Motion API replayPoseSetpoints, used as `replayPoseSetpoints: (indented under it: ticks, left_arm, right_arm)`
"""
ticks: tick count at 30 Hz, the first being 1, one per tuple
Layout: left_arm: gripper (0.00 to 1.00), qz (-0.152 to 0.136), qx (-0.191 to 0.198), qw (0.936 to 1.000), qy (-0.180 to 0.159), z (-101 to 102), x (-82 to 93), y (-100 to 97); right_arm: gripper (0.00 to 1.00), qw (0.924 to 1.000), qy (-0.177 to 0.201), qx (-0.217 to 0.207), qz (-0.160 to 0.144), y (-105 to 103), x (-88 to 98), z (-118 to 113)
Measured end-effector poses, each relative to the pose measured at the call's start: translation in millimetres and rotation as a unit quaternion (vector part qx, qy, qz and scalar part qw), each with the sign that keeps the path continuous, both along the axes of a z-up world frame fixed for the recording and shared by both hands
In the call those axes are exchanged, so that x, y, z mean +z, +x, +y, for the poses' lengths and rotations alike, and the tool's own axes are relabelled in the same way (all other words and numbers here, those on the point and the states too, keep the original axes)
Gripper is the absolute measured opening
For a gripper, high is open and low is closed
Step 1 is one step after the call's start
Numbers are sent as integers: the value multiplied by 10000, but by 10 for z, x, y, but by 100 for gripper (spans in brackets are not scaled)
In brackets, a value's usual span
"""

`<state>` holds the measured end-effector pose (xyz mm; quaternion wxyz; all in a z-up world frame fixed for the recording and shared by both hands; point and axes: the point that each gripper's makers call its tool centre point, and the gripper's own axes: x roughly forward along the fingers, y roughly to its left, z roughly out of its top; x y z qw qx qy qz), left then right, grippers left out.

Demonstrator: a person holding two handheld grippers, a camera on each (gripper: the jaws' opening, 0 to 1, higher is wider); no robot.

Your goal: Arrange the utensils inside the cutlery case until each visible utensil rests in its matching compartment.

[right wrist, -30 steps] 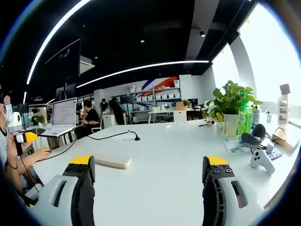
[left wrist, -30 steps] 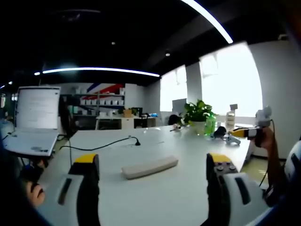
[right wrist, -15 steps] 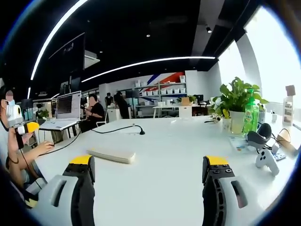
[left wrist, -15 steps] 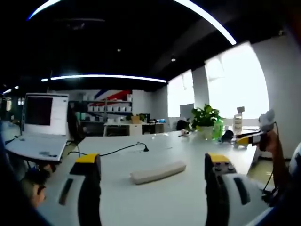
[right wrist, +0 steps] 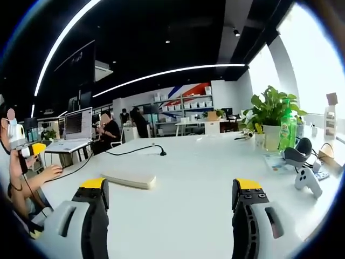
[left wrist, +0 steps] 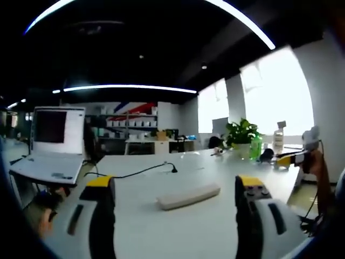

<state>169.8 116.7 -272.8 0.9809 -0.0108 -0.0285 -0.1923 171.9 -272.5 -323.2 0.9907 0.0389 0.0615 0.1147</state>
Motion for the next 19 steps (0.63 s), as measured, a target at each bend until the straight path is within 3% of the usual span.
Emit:
replayPoseSetpoints:
  ticks: [12,19]
  left_arm:
    - [96,66,-77,9999,68,-47,-37,6]
    - [96,123,-153,9997,112,-103,-75,15]
  right_arm:
    - [99,10000,28,12,86,-2,-31,0]
    - [99,9992,-390,-45,-74,-24,37,10]
